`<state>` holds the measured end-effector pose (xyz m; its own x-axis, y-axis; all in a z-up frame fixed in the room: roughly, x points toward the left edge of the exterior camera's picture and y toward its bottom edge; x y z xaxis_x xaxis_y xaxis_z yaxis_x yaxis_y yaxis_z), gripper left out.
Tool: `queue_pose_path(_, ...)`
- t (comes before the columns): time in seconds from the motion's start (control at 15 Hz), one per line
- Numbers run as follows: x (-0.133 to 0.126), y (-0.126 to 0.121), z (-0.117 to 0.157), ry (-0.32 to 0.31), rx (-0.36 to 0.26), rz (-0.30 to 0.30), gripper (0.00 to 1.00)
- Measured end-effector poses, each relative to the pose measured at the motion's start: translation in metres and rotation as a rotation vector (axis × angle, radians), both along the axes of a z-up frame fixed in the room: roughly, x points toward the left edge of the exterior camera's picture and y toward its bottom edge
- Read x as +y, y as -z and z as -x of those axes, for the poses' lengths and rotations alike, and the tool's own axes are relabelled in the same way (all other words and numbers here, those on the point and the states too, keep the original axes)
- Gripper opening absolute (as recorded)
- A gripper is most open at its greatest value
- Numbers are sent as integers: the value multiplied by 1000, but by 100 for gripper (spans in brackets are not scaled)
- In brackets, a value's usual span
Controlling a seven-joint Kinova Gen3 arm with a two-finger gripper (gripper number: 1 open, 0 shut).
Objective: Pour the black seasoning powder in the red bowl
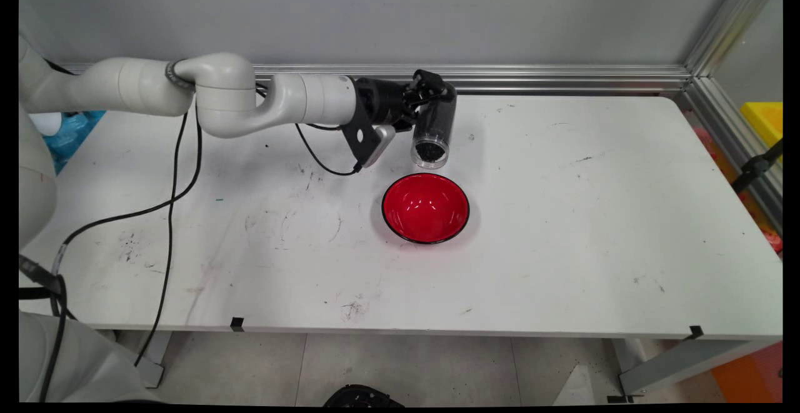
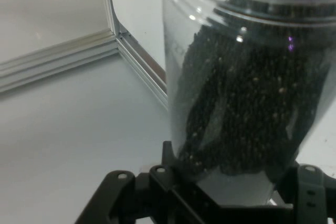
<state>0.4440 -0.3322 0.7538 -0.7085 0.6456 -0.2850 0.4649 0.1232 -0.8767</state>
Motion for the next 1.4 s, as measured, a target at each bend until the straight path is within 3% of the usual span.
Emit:
queue_pose_path(0.67, 10, 12, 6, 34, -71, 99, 0)
queue_pose_path(1.4, 24, 22, 12, 62, -115, 163, 0)
